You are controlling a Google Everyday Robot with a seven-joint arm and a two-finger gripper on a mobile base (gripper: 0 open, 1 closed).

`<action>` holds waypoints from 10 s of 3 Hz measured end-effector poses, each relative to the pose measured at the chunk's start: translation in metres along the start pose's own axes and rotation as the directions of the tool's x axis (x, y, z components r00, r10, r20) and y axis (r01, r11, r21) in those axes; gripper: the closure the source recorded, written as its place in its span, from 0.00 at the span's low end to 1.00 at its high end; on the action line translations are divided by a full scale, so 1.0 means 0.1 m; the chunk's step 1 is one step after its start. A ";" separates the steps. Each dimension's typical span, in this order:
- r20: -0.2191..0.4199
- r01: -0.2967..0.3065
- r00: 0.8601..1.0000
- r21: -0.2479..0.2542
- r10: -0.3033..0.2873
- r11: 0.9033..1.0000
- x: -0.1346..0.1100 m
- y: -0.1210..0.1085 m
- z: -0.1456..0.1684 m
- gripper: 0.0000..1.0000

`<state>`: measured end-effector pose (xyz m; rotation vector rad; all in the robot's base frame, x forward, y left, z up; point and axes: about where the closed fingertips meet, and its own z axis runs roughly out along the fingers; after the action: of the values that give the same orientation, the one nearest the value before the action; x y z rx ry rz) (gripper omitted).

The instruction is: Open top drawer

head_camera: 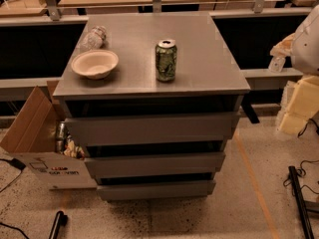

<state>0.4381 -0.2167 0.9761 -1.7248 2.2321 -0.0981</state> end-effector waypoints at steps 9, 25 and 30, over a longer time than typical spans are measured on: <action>0.266 0.077 0.961 0.021 -0.080 0.997 -0.63 -0.08 2.39 0.00; 0.179 0.262 0.961 -0.329 -0.212 0.907 -0.58 0.30 2.30 0.49; 0.285 0.245 0.945 -0.290 -0.162 0.925 -1.41 0.10 3.40 1.00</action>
Offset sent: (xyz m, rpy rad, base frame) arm 0.0248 0.0159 -0.0771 -0.0415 0.1321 0.1300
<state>0.5579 -0.0325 0.6811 -2.0041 1.9541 0.4443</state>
